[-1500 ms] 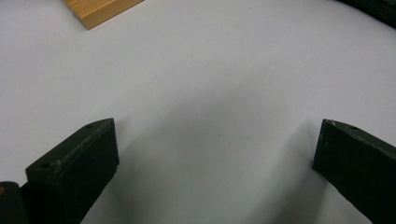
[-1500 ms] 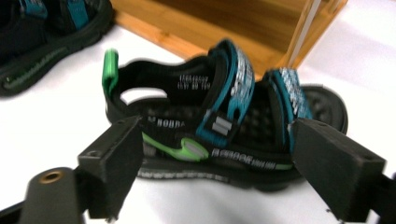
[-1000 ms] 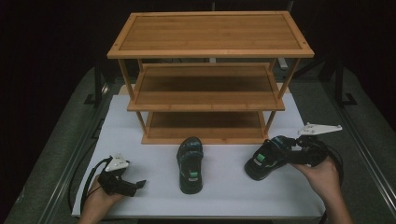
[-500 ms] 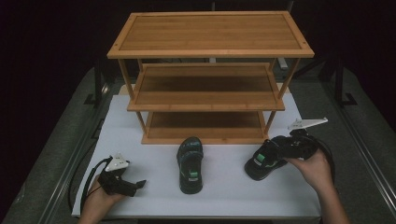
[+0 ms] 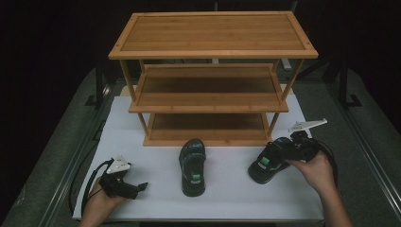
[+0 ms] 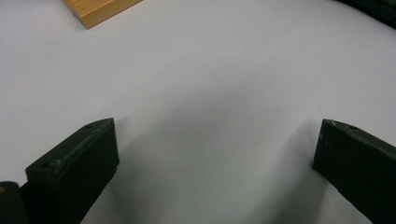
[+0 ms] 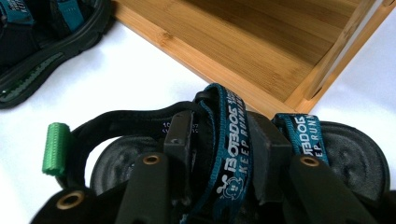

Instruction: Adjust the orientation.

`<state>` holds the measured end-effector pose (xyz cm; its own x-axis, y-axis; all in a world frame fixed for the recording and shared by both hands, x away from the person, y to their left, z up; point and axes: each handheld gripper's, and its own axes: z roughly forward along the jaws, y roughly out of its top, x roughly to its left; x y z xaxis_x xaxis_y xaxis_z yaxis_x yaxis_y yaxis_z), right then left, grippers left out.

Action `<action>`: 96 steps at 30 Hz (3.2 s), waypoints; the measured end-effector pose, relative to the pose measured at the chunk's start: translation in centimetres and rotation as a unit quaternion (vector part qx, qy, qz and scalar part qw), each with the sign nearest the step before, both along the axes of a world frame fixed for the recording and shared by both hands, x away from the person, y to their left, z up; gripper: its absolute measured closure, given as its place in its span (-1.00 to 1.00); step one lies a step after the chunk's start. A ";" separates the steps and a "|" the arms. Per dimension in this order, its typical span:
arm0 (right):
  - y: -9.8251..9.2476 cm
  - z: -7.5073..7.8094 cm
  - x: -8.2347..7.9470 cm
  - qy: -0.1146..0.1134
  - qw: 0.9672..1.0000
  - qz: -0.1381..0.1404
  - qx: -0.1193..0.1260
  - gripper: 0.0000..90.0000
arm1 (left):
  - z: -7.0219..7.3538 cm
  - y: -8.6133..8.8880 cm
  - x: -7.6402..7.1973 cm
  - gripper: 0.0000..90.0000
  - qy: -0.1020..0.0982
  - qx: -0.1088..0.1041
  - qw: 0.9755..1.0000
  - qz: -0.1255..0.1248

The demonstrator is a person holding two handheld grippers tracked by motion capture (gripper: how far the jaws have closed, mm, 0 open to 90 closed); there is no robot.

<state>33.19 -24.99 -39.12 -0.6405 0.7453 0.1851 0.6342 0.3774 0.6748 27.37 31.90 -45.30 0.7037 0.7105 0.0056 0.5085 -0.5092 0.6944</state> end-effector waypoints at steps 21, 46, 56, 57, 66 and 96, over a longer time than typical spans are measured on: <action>-0.2 0.9 -0.5 -0.006 1.000 0.021 0.002 0.51 | 0.0 0.0 0.0 -1.00 0.000 0.000 1.000 -0.001; 5.3 3.9 0.0 -0.046 0.982 0.181 0.016 0.51 | 0.0 0.0 0.0 -1.00 0.001 0.000 1.000 0.000; 8.7 3.8 0.9 -0.047 0.968 0.248 0.016 0.51 | 0.0 0.0 0.0 -1.00 0.001 -0.001 1.000 0.000; 8.7 3.8 0.9 -0.047 0.968 0.248 0.016 0.51 | 0.0 0.0 0.0 -1.00 0.001 -0.001 1.000 0.000; 11.2 2.9 1.9 -0.041 0.955 0.292 0.014 0.51 | 0.0 0.0 0.0 -1.00 0.000 -0.001 1.000 0.001; 16.2 0.2 4.2 -0.020 0.932 0.361 0.003 0.51 | 0.0 0.0 0.0 -1.00 -0.001 0.001 1.000 0.000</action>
<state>37.43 -8.75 -38.94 -0.9812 0.1167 0.1538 0.1914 0.6925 0.6956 27.36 31.91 -45.32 0.7036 0.7106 0.0083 0.5068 -0.5099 0.6951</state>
